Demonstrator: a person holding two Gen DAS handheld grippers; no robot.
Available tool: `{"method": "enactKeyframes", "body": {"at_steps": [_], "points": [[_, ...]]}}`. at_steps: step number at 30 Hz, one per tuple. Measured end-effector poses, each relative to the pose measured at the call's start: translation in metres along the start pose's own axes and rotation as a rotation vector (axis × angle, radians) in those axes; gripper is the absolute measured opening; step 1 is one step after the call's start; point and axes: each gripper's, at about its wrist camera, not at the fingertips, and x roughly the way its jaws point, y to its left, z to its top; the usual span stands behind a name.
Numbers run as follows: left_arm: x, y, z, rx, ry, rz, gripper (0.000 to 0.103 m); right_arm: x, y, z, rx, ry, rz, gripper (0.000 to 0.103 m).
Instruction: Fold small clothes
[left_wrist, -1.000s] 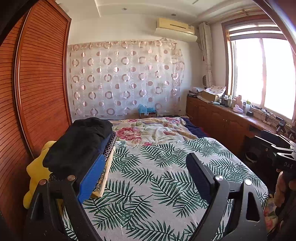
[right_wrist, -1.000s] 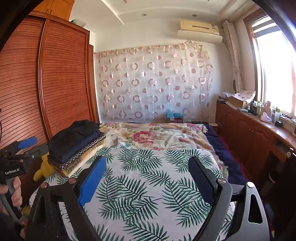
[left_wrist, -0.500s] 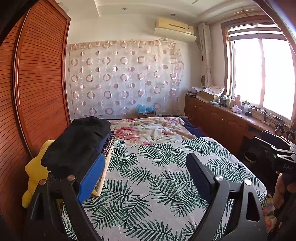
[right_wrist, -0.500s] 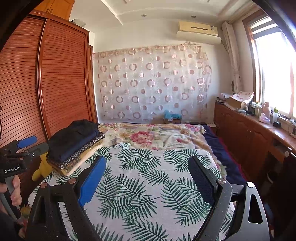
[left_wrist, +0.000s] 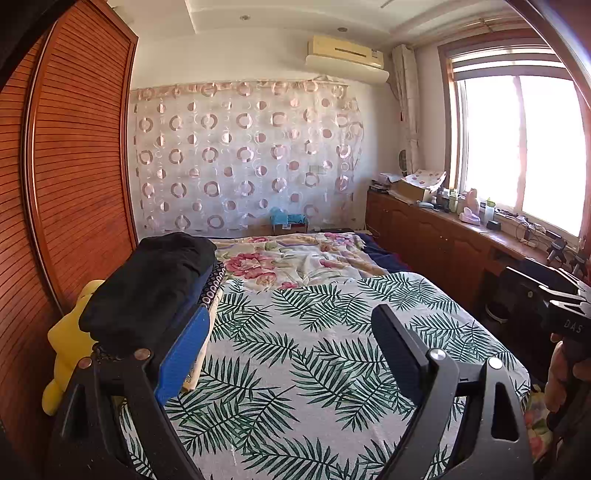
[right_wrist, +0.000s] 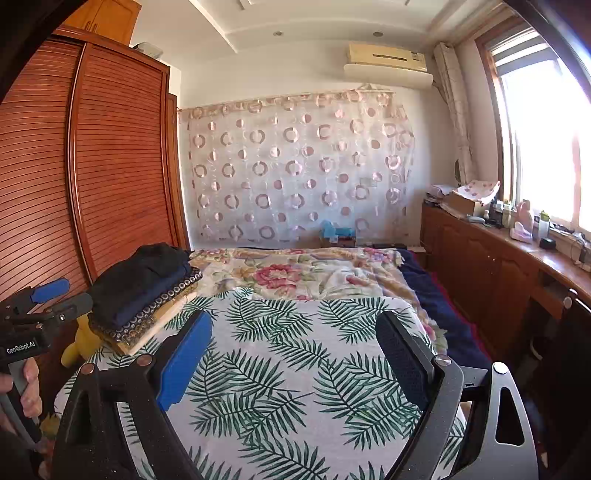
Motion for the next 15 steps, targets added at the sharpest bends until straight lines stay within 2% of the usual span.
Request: {"method": "enactKeyframes", "body": {"at_steps": [15], "points": [[-0.001,-0.002,0.0,0.0,-0.002,-0.001,0.09,-0.002,-0.012,0.0,-0.011,-0.004,0.012,0.091]]}}
